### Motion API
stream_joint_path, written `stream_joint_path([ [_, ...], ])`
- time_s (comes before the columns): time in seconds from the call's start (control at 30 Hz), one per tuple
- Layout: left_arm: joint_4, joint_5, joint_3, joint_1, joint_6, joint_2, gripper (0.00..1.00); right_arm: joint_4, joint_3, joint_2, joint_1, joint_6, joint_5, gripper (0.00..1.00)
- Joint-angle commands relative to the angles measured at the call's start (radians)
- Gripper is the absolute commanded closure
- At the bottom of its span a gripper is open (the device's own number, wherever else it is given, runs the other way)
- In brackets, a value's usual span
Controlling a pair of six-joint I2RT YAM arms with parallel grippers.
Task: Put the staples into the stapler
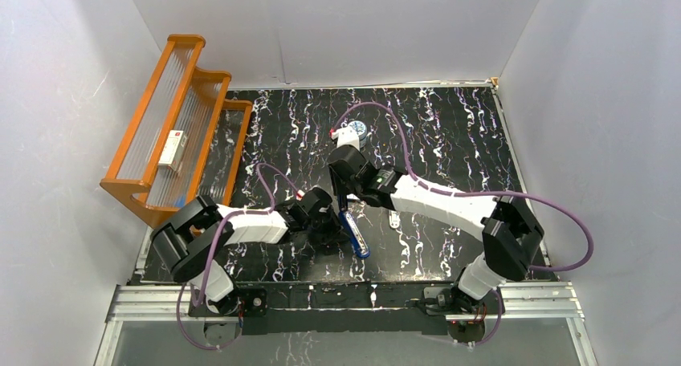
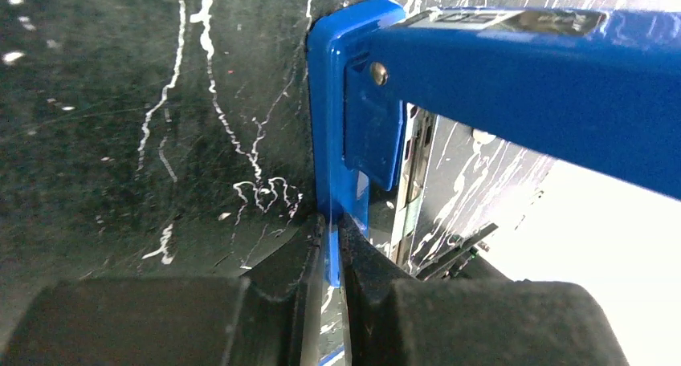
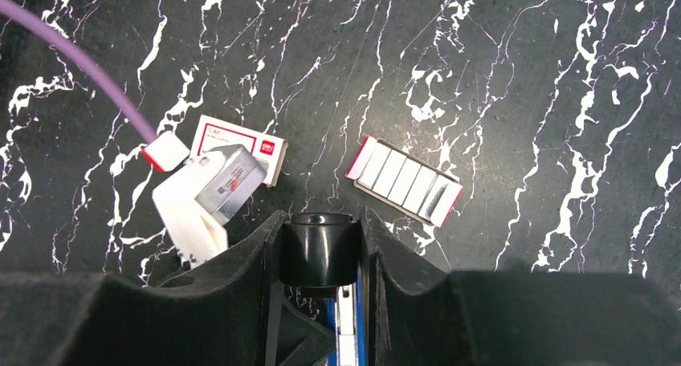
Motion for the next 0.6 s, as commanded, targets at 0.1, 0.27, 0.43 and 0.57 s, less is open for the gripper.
stream_joint_path([
  [0.1,-0.249,-0.096,-0.038,-0.002,0.061,0.176,0.96,0.022,-0.078,-0.057,0.056,0.128,-0.091,0.77],
  [0.27,-0.197,-0.07,-0.076,-0.001,0.035,0.186,0.97,0.029,-0.13,-0.102,0.073,0.131,-0.08,0.77],
  [0.43,-0.19,-0.066,-0.076,0.0,0.02,0.196,0.97,0.028,-0.187,-0.142,0.093,0.132,-0.078,0.77],
  [0.57,-0.192,-0.073,-0.077,0.0,0.008,0.194,0.97,0.021,-0.231,-0.179,0.113,0.135,-0.062,0.77],
])
